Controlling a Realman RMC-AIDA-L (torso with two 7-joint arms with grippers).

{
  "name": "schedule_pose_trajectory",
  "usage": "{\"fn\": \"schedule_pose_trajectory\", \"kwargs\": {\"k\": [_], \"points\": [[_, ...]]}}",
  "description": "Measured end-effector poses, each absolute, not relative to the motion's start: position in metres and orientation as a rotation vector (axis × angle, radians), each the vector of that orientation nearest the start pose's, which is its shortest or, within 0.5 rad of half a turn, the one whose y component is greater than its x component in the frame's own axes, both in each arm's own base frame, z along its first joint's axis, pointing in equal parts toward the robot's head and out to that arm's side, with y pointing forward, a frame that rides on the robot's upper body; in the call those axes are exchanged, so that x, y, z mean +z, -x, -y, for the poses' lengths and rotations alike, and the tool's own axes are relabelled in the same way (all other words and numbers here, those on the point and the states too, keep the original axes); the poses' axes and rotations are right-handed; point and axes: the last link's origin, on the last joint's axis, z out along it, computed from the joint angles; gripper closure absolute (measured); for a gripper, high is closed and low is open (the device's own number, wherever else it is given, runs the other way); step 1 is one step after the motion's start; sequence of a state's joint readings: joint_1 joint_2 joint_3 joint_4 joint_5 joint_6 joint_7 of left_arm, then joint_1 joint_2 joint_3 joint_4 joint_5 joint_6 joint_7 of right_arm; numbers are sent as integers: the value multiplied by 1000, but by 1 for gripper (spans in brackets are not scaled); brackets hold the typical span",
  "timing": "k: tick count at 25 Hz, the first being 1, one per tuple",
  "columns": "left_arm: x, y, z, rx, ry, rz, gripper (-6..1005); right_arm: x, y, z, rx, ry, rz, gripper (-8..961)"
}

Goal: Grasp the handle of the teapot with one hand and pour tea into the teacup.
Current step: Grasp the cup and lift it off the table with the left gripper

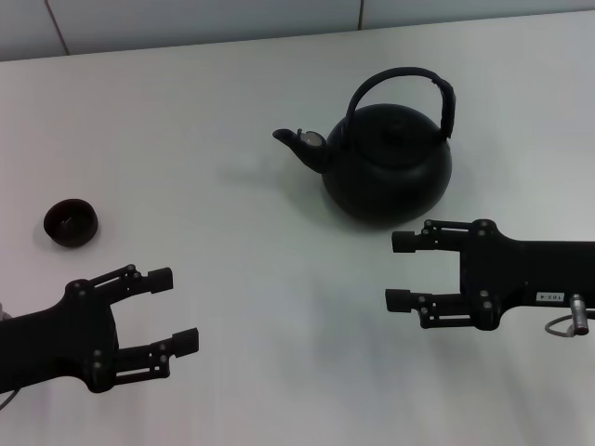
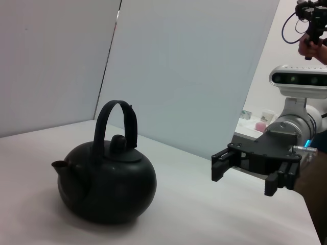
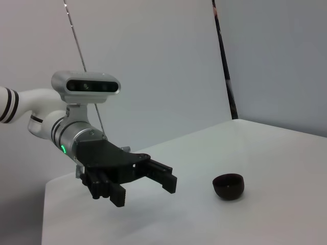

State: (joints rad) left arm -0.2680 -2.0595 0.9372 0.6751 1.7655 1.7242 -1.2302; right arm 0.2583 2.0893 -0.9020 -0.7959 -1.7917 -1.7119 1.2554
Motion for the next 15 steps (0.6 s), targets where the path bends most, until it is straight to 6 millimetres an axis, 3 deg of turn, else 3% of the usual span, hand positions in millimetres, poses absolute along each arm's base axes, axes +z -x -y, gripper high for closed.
{"fn": "schedule_pose_trajectory", "kwargs": {"k": [15], "points": [[-3,288,-250,-877,2800,546,139,3,-278,-262,827,2773,-471,208]]}}
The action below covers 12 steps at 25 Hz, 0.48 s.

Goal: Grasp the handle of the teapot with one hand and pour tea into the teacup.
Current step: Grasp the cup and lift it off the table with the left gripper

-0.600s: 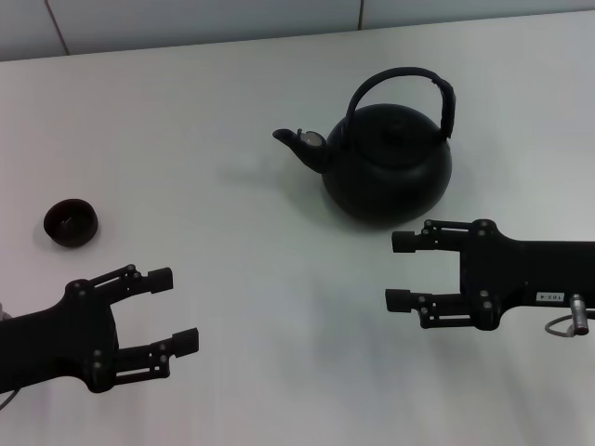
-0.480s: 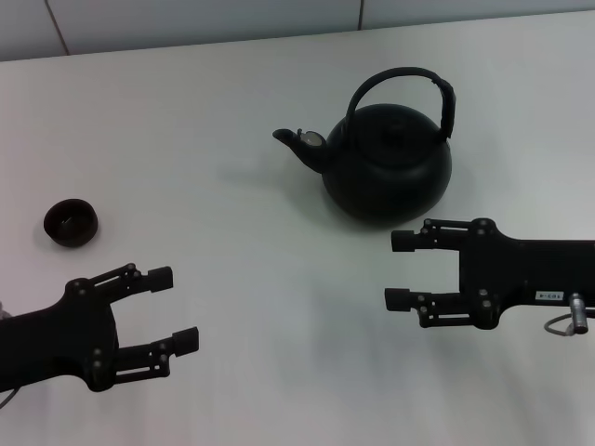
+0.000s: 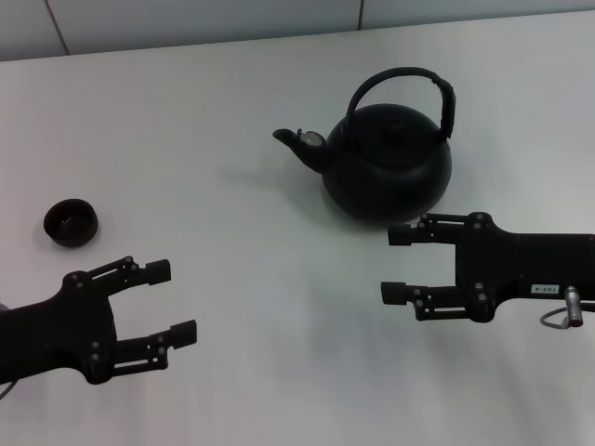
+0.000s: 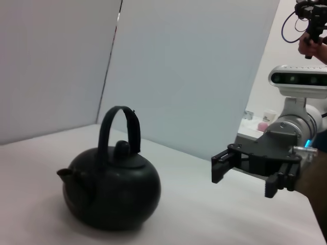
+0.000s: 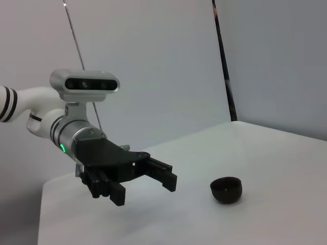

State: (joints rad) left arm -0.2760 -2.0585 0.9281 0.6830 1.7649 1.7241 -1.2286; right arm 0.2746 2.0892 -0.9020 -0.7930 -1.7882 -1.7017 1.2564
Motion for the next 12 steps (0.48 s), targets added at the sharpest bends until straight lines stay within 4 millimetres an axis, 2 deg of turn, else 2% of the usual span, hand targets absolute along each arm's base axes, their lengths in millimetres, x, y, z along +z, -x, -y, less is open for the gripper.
{"fn": "schedule_pose_trajectory", "kwargs": {"k": [9,11,12], "points": [[5,292,-262,-870,2704,543,139,7,-275,-266,863,2742,-456,208],[7,293,-267,-862,2668,549,139,8,-274,-266,870,2736,-449,208],[8,294,-277,-841,2621,557,139,8,-274,-267,872,2734,-446,208]]}}
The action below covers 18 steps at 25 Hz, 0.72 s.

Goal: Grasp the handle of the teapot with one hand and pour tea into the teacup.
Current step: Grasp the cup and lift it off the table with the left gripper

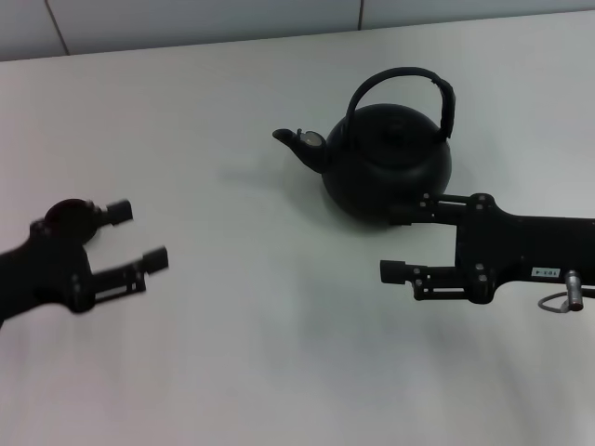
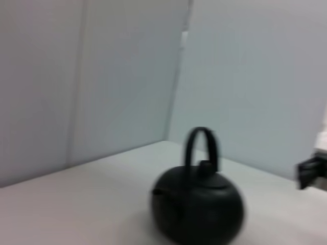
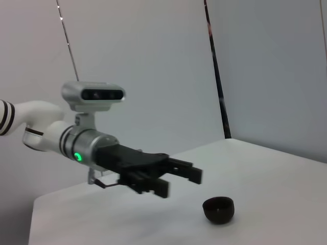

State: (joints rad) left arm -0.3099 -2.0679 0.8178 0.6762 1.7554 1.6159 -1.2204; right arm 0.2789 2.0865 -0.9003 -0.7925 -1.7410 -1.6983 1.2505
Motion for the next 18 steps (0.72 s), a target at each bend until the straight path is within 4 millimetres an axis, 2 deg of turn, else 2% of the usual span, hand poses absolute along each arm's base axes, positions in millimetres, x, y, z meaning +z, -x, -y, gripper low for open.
{"fn": "schedule_pose_trajectory", "kwargs": {"k": [2,4,7,9,18], "points": [[8,295,-285,-812,2593,565,139,9,-273,-268,874,2732,-438,208],[6,303,-301,-732,2515,610,139,10,-272,-271,878,2729,-429,208],[7,304,-303,-722,2499,619,139,10,-271,-272,878,2728,-424,208],[10,313,-313,-683,2405,677,139,11,-269,-274,882,2725,-415,208],[15,330,-317,-599,2321,730,138,11,-267,-280,870,2714,-405,207]]}}
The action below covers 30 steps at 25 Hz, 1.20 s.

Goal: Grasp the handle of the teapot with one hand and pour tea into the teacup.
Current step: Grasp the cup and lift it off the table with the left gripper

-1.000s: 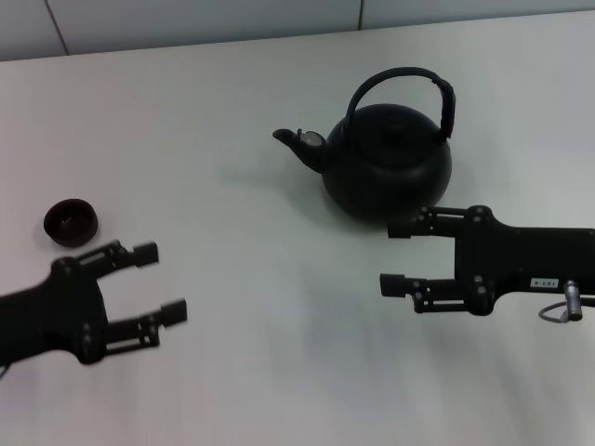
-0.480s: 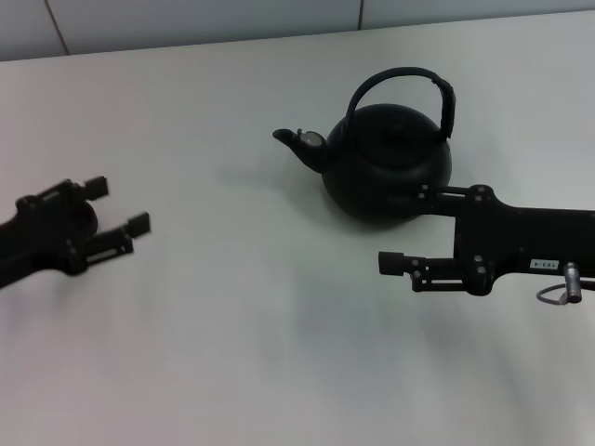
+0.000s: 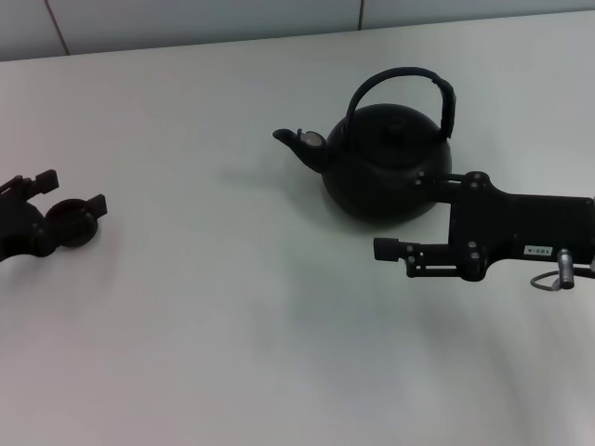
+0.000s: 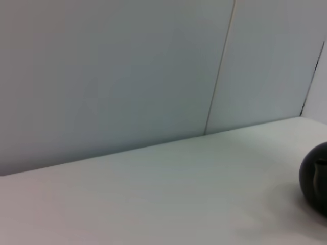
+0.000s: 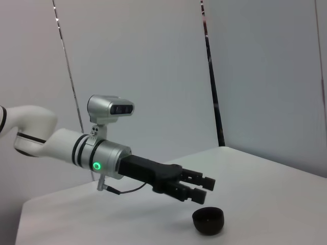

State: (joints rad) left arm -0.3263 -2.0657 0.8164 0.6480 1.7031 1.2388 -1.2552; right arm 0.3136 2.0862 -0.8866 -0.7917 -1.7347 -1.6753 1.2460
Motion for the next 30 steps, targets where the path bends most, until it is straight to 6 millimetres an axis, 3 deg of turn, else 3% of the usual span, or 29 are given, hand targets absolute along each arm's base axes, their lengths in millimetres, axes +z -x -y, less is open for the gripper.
{"fn": "schedule_pose_trajectory", "kwargs": {"k": [30], "points": [[8,348,-312,-474,2293,771,138,11,-266,-282,869,2714,-398,207]]}}
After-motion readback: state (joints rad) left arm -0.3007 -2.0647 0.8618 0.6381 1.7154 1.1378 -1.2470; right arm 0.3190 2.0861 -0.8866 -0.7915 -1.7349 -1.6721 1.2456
